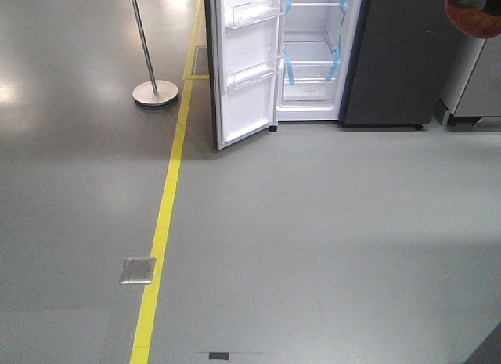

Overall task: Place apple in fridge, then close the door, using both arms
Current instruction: 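Drive toward the open white refrigerator, keeping the apple held, then continue driving up to the refrigerator's open door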

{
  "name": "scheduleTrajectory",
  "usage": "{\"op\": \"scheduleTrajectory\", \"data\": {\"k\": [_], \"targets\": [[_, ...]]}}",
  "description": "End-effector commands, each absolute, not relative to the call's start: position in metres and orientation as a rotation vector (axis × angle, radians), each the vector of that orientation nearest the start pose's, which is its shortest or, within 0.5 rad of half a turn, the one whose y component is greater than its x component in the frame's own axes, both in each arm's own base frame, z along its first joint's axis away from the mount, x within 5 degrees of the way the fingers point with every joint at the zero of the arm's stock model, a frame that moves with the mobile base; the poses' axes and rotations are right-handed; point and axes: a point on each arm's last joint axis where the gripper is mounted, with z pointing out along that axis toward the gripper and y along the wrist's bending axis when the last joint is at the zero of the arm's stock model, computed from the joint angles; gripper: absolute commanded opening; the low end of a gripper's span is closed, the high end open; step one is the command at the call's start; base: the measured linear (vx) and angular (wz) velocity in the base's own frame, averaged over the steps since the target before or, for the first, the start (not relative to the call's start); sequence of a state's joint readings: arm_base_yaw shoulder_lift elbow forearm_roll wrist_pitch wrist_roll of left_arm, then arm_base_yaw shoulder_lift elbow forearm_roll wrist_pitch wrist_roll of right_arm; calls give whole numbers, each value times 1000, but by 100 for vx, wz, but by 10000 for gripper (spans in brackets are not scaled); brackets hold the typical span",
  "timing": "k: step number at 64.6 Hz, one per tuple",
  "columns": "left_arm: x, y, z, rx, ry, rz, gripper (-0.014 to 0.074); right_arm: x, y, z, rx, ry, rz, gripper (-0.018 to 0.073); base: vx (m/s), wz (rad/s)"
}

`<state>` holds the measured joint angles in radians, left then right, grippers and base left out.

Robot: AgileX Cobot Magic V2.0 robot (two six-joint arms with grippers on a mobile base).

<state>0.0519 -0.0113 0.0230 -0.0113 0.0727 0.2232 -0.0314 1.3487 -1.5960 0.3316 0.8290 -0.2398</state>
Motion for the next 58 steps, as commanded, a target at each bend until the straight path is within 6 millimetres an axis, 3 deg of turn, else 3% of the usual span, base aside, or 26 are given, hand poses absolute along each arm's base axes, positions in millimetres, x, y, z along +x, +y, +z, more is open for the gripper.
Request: {"op": "scheduleTrajectory", "data": {"k": [1,58], "targets": [[55,3,212,114,1473,205,-6,276,11,492,-114,1899,206,36,17,2],[55,3,212,114,1473,205,-6,276,11,492,-114,1899,206,36,18,0]]}}
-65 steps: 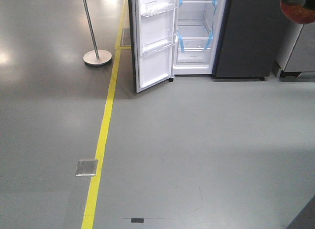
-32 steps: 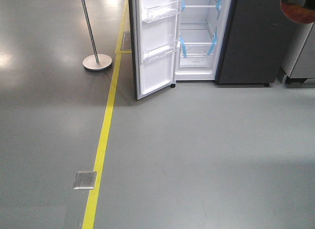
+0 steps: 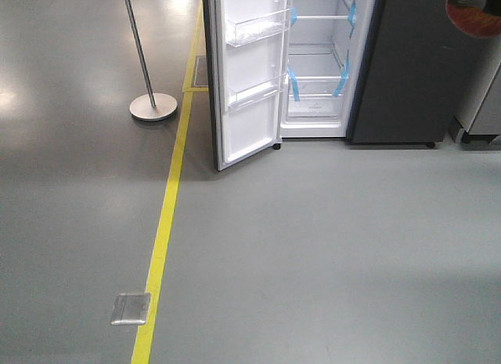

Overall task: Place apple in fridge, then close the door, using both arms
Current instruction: 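Continue driving up to the refrigerator's open door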

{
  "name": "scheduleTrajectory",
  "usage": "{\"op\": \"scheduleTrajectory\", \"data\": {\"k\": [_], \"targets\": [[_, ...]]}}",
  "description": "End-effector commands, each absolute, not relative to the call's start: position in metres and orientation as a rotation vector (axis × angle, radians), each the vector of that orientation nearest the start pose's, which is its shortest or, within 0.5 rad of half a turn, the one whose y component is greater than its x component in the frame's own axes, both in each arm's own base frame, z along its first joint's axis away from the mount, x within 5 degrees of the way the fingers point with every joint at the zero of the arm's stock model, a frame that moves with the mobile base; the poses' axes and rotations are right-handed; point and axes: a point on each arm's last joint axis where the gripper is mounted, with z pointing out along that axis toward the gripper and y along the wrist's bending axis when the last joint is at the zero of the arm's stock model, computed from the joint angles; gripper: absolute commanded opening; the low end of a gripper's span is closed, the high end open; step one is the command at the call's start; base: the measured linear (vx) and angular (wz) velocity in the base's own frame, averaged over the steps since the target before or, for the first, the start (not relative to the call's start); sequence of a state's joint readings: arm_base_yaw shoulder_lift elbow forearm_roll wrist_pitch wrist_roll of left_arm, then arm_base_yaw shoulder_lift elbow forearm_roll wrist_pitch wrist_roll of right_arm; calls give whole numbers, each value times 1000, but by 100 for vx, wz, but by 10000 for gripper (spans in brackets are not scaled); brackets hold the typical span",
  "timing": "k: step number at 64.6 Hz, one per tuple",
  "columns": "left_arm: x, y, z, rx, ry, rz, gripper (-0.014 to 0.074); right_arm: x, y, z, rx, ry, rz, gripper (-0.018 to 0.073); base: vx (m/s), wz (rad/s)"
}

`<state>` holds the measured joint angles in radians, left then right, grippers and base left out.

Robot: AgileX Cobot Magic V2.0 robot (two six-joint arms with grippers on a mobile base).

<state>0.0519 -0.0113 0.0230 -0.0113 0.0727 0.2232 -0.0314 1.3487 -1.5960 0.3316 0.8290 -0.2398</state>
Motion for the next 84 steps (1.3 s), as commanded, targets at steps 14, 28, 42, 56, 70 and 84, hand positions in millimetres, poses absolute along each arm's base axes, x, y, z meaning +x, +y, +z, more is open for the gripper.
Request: {"op": "scheduleTrajectory", "data": {"k": [14,28,42,56,70,84], "targets": [[55,3,212,114,1473,205,-6,276,11,492,-114,1899,206,36,18,1],[55,3,212,114,1473,205,-6,276,11,492,-114,1899,206,36,17,0],[55,3,212,114,1473,205,-6,276,11,492,-114,1899,206,36,16,-1],[55,3,212,114,1473,205,-6,276,11,492,-114,1899,206,36,15,0],[55,3,212,114,1473,205,-6,276,11,493,-113,1899,206,36,14,0],[55,3,212,114,1473,205,-6,276,11,493,-113,1899,206,36,13,-1]]}}
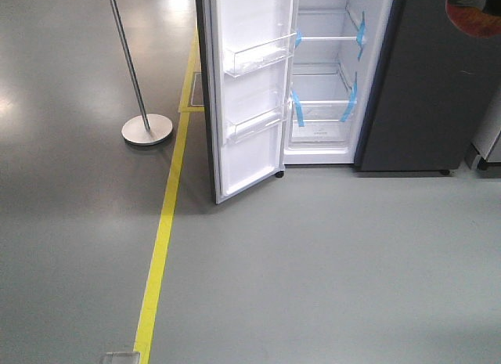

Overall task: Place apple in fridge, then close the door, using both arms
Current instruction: 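Continue driving up to the refrigerator's open door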

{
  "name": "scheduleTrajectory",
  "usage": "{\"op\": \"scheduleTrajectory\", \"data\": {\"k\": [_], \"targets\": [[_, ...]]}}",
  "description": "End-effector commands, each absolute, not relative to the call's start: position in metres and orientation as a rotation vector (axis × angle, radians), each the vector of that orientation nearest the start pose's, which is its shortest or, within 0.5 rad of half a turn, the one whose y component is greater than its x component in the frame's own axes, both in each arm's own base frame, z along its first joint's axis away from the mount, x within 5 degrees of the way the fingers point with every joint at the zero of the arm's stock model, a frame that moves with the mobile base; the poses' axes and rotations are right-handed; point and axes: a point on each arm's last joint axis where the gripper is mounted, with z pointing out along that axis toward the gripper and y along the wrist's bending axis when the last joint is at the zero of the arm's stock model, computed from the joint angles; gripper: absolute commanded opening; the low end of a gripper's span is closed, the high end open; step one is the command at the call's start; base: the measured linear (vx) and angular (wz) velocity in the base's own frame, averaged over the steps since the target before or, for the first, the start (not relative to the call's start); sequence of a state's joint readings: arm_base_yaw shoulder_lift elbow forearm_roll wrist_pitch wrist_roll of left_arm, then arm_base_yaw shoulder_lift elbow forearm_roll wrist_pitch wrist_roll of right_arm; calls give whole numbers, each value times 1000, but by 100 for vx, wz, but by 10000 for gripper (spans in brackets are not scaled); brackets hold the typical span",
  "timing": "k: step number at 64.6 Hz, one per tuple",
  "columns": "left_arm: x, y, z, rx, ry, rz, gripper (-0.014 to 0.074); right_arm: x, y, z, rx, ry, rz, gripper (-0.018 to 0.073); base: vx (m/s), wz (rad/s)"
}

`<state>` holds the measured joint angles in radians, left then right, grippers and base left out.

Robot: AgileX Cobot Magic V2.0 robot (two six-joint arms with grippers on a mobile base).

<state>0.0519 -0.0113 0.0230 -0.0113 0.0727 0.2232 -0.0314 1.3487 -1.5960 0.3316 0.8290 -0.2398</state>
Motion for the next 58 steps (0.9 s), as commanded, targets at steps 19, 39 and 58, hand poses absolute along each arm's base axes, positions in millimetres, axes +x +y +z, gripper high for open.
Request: {"op": "scheduleTrajectory", "data": {"k": [19,39,58], "targets": [[55,3,212,114,1473,205,-6,276,11,493,-113,1899,206,36,12,-2],[55,3,212,114,1473,205,-6,276,11,493,-113,1899,206,36,11,0],[55,3,212,114,1473,205,-6,276,11,492,-114,1899,206,36,11,2]]}}
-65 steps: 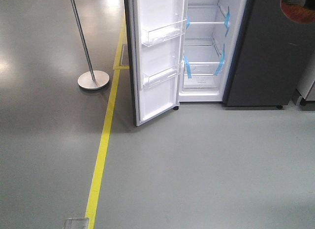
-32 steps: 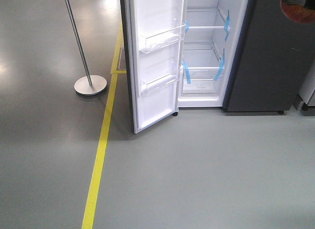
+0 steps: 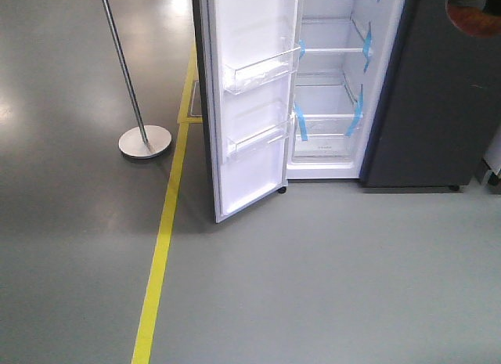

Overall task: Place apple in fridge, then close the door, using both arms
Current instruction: 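Continue driving up to the refrigerator's open door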

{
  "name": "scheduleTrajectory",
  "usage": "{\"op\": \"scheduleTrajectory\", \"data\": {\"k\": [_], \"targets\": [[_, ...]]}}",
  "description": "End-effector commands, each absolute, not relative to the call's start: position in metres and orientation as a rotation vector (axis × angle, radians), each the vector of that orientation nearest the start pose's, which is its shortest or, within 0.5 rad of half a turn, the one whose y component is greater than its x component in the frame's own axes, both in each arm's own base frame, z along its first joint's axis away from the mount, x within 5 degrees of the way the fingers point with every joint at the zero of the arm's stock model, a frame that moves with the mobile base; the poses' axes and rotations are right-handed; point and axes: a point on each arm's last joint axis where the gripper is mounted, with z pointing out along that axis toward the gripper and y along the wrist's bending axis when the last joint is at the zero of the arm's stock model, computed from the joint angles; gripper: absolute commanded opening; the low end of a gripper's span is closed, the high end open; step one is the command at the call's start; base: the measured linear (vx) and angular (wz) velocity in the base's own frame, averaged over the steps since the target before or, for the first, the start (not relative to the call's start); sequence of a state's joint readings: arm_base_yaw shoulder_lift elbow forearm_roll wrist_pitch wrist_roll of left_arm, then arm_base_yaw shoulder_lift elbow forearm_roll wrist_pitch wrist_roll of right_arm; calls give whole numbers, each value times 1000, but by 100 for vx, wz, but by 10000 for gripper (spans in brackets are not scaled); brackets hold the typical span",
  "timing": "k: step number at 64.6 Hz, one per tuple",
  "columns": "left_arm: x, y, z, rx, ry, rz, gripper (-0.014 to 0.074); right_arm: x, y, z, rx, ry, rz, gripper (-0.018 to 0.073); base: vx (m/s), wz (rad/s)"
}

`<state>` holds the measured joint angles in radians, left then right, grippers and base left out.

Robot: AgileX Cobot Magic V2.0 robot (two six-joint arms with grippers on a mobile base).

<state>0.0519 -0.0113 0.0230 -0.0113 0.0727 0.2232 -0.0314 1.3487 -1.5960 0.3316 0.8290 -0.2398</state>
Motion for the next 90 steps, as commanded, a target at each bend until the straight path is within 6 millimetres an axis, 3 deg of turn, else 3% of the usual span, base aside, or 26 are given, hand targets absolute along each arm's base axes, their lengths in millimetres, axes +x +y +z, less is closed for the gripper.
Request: {"op": "scheduleTrajectory", "data": {"k": [1,90], "targets": [[55,3,212,114,1473,205,-6,276,11,492,-114,1899,206,36,11,2],[55,3,212,114,1473,205,-6,276,11,492,-114,1899,206,36,11,1]]}}
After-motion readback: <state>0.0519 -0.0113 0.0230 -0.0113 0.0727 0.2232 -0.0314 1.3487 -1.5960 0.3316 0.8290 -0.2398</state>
